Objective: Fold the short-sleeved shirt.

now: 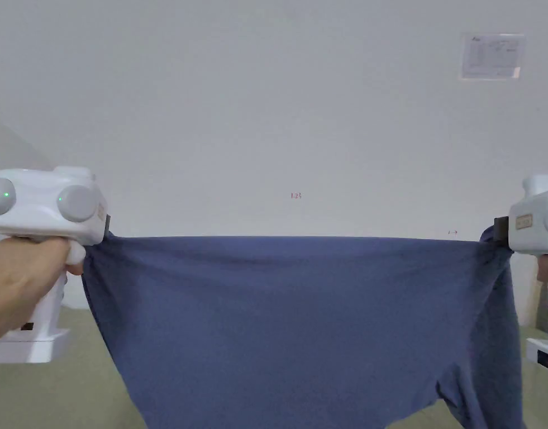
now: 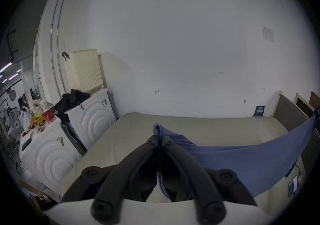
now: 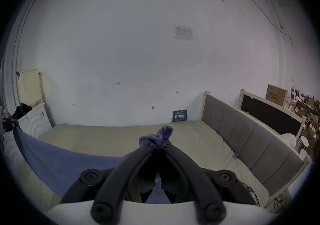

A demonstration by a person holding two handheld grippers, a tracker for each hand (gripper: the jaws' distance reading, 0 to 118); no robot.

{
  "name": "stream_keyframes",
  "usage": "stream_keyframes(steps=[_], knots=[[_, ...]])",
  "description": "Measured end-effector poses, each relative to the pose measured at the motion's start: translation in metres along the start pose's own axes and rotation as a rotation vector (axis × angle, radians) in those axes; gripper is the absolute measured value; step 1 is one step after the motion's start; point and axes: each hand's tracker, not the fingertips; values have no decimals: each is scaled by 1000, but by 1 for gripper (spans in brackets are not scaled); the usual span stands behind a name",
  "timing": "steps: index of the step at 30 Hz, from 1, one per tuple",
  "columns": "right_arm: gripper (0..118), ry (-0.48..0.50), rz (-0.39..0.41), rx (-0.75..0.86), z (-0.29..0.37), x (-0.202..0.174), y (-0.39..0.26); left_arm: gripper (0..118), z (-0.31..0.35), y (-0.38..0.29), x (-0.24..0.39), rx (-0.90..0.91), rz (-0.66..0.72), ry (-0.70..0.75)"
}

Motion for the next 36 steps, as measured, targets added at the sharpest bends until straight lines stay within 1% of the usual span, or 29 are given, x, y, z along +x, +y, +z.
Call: stream_keyframes(steps=[3, 6, 7, 11, 13, 15, 19, 21, 23, 25, 27, 29, 30, 32, 33, 36], knots=[[2, -23, 18, 10, -38, -12, 18, 2, -39, 26, 11, 17, 2, 12], [2, -28, 33, 15, -76, -22, 24, 2, -79, 39, 19, 20, 20, 23], [2, -43, 50, 9, -86, -27, 23, 2, -95, 40, 18, 2, 66, -2], [2, -37, 40, -13, -136, -43, -1, 2, -148, 25, 35, 1, -38, 58], [2, -45, 51, -23, -159, -54, -25, 2, -178, 4, 38, -12, -13, 50], [2, -72, 73, -45, -180, -65, -55, 2, -204, -25, 44, -71, -10, 59], [2, -74, 105, -128, -212, -74, -120, 2, -242, -92, 55, -132, -55, 79], [2, -66, 100, -159, -223, -74, -148, 2, -257, -120, 56, -173, -66, 77], [2, -77, 110, -198, -228, -76, -169, 2, -262, -146, 56, -210, -48, 61], [2, -68, 115, -210, -229, -76, -192, 2, -265, -166, 54, -229, -47, 52], [2, -65, 115, -229, -227, -72, -205, 2, -258, -181, 52, -237, -68, 54], [2, -55, 109, -248, -219, -68, -213, 2, -252, -192, 46, -274, -50, 40], [2, -53, 106, -255, -212, -66, -218, 2, -242, -195, 42, -274, -21, 30], [2, -47, 105, -256, -189, -62, -224, 2, -222, -202, 34, -272, -14, 16], [2, -28, 129, -280, -178, -59, -227, 2, -211, -206, 30, -272, -9, 14], [2, -10, 119, -289, -139, -42, -240, 2, -172, -220, 13, -292, 19, -28]])
